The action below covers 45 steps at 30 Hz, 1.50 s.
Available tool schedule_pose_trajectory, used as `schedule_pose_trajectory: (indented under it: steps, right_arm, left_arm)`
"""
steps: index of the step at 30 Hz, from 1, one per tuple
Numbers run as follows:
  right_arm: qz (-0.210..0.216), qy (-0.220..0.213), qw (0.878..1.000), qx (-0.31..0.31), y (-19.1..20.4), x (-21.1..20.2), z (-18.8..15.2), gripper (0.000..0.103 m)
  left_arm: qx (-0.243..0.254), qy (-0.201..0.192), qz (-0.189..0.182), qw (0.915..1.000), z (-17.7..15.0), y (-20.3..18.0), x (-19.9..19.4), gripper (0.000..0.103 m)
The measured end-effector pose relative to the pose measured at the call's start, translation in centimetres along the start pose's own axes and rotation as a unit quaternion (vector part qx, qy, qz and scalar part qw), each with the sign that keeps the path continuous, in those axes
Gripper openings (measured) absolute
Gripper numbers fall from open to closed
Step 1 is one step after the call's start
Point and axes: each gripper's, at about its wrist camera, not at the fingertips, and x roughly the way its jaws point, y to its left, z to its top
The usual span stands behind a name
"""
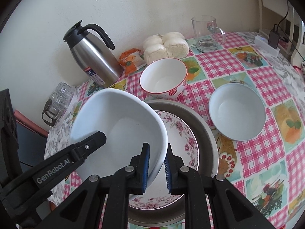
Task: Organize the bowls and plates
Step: 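Lift the white square bowl with both grippers and carry it over the basin, then lower the square bowl onto the pink-floral plate and open both grippers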
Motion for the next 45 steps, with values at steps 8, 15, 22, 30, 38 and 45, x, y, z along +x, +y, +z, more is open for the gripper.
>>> schedule_pose_trajectory:
  steps: [8,15,22,30,38,45]
  right_arm:
    - [0.005,0.026,1.0,0.002,-0.4,1.6,-0.1,0.018]
    - [0.015,0.047,0.999,0.014,-1.1,2.8,-0.2,0.018]
    - [0.012,0.059,0.998,0.009,-1.6,3.7,0.3,0.018]
    - [0.02,0.073,0.997,0.011,-2.3,4.5,0.6,0.02]
    - [0.03,0.076,0.997,0.013,-2.6,4.9,1.1,0.021]
    - [0.032,0.076,0.997,0.012,-2.7,4.8,1.2,0.023]
  left_arm:
    - [-0.005,0.011,0.022,0.9997,-0.1,0.2,1.1,0.021]
    - [-0.008,0.026,0.032,0.9991,-0.1,0.1,2.2,0.021]
    - [-0.005,0.034,0.046,0.9983,-0.2,-0.5,3.5,0.021]
    - [0.005,0.032,0.067,0.9972,-0.1,-1.2,4.2,0.021]
    - [-0.005,0.023,0.076,0.9968,0.0,-1.2,4.6,0.021]
    - [-0.013,0.022,0.08,0.9965,0.0,-1.3,4.9,0.021]
